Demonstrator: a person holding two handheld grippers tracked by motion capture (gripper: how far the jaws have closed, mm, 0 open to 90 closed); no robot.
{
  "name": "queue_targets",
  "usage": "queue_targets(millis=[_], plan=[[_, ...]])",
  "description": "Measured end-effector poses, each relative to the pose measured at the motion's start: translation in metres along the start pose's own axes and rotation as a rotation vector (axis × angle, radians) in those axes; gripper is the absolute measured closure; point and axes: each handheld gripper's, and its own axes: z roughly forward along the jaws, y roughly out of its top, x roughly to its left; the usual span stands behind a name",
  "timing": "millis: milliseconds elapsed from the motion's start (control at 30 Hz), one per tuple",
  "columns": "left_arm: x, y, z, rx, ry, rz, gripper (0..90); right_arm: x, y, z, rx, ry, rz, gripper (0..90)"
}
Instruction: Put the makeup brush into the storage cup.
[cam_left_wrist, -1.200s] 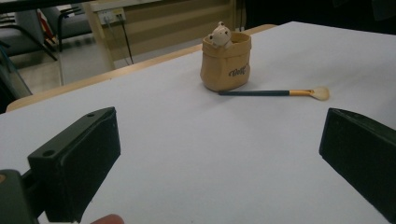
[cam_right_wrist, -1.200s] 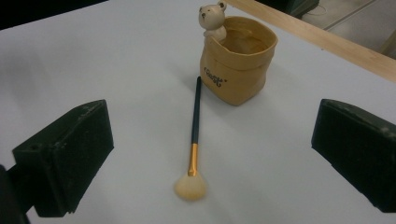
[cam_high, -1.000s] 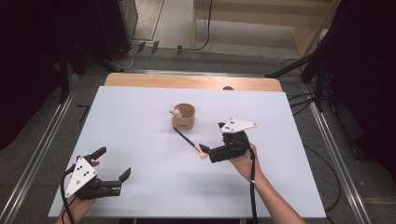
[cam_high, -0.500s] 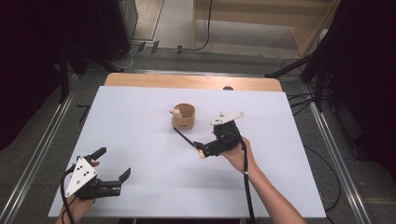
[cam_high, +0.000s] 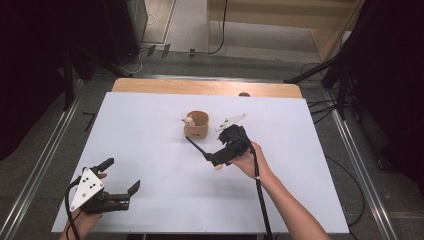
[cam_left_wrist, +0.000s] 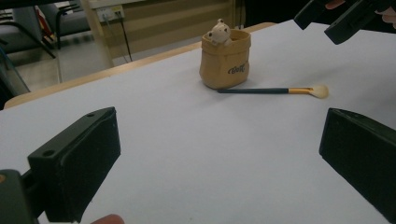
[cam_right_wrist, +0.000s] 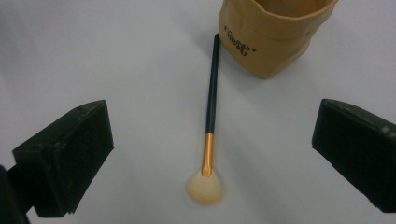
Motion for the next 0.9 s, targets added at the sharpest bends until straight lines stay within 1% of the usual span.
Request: queue_targets(millis=[33,67,167,233,300,333,400,433,467,500,533,600,633,733,833,867,900], plan=[[0.000,0.000,0.000,0.001,-0.001,0.000,0.0,0.000,0.002,0.002,0.020,0.000,-0.015,0.0],[0.000,0.000,0.000,0.000,0.000,0.001,0.0,0.000,0.002,0.002,0.020,0.000,-0.015,0.0],[0.000,0.000,-0.001,-0.001,-0.002,-0.001,0.0,0.001,0.007,0.007,0.061,-0.001,-0.012,0.0],[0.000,0.000,-0.001,-0.003,-0.004,-0.002,0.0,0.000,0.008,0.008,0.066,0.001,-0.012,0.0],[0.000,0.000,-0.001,-0.001,-0.005,-0.002,0.0,0.000,0.010,0.010,0.088,-0.005,-0.002,0.0],[0.000,0.000,-0.001,-0.001,-0.006,-0.002,0.0,0.000,0.012,0.012,0.096,-0.001,-0.011,0.0],[0.000,0.000,-0.001,-0.002,-0.006,-0.001,0.0,0.000,0.014,0.014,0.122,-0.010,-0.014,0.0],[0.000,0.000,-0.001,-0.004,-0.007,-0.001,0.0,-0.001,0.015,0.017,0.143,-0.008,-0.024,0.0],[0.001,0.000,-0.001,-0.003,-0.007,-0.001,0.0,0.000,0.016,0.019,0.156,-0.013,-0.020,0.0],[0.001,0.000,-0.001,-0.002,-0.007,-0.001,0.0,0.000,0.016,0.019,0.156,-0.013,-0.020,0.0],[0.001,0.000,-0.001,-0.002,-0.006,-0.001,0.0,-0.001,0.016,0.020,0.164,-0.012,-0.032,0.0],[0.001,0.000,-0.001,-0.002,-0.005,-0.001,0.0,0.000,0.017,0.023,0.180,-0.019,-0.030,0.0],[0.001,0.000,-0.001,-0.002,-0.005,-0.001,0.0,0.000,0.017,0.024,0.190,-0.020,-0.038,0.5],[0.001,0.000,-0.001,-0.003,-0.006,-0.001,0.0,0.001,0.018,0.029,0.213,-0.025,-0.040,7.3],[0.001,0.000,-0.001,-0.002,-0.007,0.000,0.0,0.000,0.019,0.034,0.245,-0.030,-0.057,9.6],[0.001,0.000,-0.001,-0.002,-0.006,0.000,0.0,0.001,0.019,0.035,0.254,-0.039,-0.047,11.8],[0.001,0.000,-0.001,-0.002,-0.006,-0.001,0.0,0.001,0.019,0.037,0.264,-0.038,-0.053,14.2]])
